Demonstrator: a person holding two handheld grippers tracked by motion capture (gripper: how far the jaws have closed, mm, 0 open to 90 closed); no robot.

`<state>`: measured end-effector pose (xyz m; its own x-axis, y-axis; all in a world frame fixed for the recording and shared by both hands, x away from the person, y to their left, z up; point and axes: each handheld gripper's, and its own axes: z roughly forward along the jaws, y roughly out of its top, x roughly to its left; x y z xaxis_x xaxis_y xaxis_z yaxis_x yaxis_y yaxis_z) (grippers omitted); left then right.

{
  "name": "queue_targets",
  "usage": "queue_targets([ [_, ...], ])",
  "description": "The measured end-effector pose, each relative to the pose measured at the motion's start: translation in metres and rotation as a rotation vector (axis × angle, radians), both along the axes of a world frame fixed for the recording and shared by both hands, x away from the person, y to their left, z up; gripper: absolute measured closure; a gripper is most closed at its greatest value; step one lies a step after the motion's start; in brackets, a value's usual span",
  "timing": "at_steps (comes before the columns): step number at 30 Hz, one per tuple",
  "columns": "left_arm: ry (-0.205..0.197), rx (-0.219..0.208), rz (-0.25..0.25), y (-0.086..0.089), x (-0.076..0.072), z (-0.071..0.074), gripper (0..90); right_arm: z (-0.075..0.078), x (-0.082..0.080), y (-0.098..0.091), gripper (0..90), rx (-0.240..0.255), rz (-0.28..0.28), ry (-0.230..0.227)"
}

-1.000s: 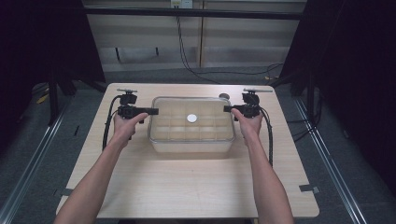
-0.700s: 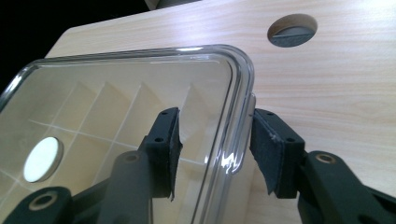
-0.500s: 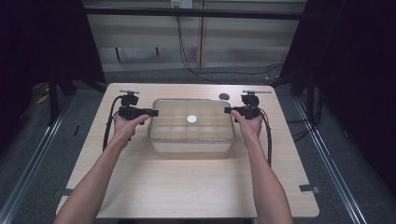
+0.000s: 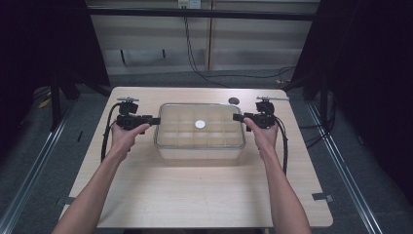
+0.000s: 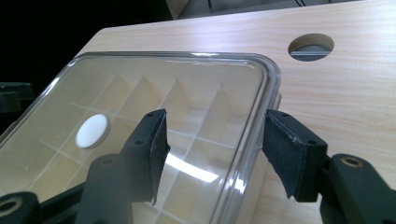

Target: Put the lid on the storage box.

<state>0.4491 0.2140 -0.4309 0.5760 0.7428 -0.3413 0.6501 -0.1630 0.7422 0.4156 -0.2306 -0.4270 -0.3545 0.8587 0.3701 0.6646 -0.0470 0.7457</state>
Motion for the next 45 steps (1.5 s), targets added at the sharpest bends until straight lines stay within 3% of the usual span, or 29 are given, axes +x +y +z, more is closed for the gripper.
queue_targets([
  [1,-0.002,-0.023,-0.002,0.001,-0.002,0.001,50.5,0.000,0.000,0.000,41.8,0.000,0.000,0.000],
  [4,-0.029,-0.003,-0.016,-0.003,-0.009,0.004,51.8,0.000,-0.011,0.000,40.9,0.000,0.023,-0.021],
  [7,-0.049,-0.020,-0.018,-0.004,-0.015,0.008,51.4,0.000,-0.017,-0.002,41.0,0.009,0.025,-0.034],
  [9,-0.059,0.005,-0.028,-0.004,-0.020,0.011,49.7,0.003,-0.024,-0.003,41.3,0.011,0.035,-0.050],
  [13,-0.067,0.000,-0.040,-0.001,-0.031,0.011,46.2,0.011,-0.041,-0.004,41.5,0.029,0.051,-0.078],
  [15,-0.074,0.007,-0.048,0.001,-0.041,0.010,45.7,0.013,-0.052,-0.006,37.1,0.049,0.051,-0.096],
  [18,-0.078,0.019,-0.063,0.002,-0.048,0.010,45.7,0.013,-0.065,-0.008,37.1,0.040,0.062,-0.105],
  [21,-0.106,0.029,-0.067,0.004,-0.061,0.010,41.8,0.012,-0.075,-0.008,37.1,0.039,0.064,-0.109],
  [24,-0.106,0.027,-0.062,0.009,-0.071,0.008,38.7,0.009,-0.087,-0.009,35.5,0.044,0.078,-0.103],
  [28,-0.116,0.060,-0.057,0.015,-0.084,0.006,38.8,0.006,-0.102,-0.012,34.8,0.046,0.086,-0.098],
  [30,-0.117,0.044,-0.053,0.017,-0.091,0.006,39.2,0.005,-0.110,-0.013,34.8,0.035,0.088,-0.100],
  [34,-0.108,0.063,-0.072,0.020,-0.107,0.006,43.5,0.002,-0.131,-0.012,34.8,-0.004,0.092,-0.085],
  [36,-0.110,0.066,-0.071,0.022,-0.111,0.006,43.5,0.001,-0.134,-0.012,34.8,-0.009,0.090,-0.083],
  [38,-0.114,0.055,-0.081,0.027,-0.119,0.007,41.0,0.000,-0.147,-0.014,36.6,0.003,0.078,-0.110],
  [41,-0.099,0.024,-0.076,0.035,-0.129,0.008,40.9,-0.001,-0.154,-0.016,36.5,0.012,0.079,-0.110],
  [42,-0.122,0.013,-0.054,0.040,-0.137,0.009,40.3,-0.003,-0.160,-0.017,36.0,0.015,0.072,-0.110],
  [45,-0.119,0.029,-0.061,0.042,-0.142,0.009,39.4,-0.006,-0.167,-0.017,36.0,0.039,0.077,-0.103],
])
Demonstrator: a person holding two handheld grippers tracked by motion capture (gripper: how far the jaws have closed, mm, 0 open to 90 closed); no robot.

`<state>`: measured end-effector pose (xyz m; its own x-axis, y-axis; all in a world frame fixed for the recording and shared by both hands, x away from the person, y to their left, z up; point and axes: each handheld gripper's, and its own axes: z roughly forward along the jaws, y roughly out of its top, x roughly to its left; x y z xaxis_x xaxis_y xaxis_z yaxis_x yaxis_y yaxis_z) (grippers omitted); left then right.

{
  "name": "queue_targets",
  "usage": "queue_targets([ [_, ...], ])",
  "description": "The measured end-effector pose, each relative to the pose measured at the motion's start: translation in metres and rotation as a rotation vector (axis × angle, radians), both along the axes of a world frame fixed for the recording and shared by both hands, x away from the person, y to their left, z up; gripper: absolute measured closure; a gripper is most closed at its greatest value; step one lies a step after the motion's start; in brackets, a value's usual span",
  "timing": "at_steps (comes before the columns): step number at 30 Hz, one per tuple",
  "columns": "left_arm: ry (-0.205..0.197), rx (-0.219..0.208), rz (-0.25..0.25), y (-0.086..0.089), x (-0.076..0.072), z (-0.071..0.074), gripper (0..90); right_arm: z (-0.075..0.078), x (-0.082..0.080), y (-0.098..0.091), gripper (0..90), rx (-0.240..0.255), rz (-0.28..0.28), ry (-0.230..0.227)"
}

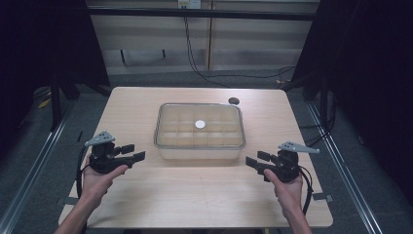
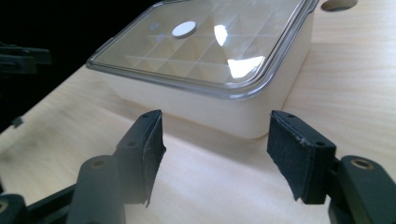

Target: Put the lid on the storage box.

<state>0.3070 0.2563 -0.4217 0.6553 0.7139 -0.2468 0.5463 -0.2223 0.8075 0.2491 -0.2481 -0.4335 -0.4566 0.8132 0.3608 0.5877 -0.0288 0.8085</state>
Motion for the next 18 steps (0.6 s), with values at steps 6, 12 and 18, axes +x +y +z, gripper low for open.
queue_targets([
  [6,-0.002,0.019,-0.001,0.005,-0.020,-0.009,37.9,-0.007,-0.020,0.002,35.6,-0.008,-0.024,-0.034],
  [12,0.025,0.027,0.000,0.011,-0.043,-0.024,37.7,-0.017,-0.041,0.001,35.2,0.006,-0.033,-0.014],
  [18,0.066,0.075,-0.013,0.009,-0.049,-0.046,36.3,-0.032,-0.048,-0.007,32.4,0.018,-0.057,0.024],
])
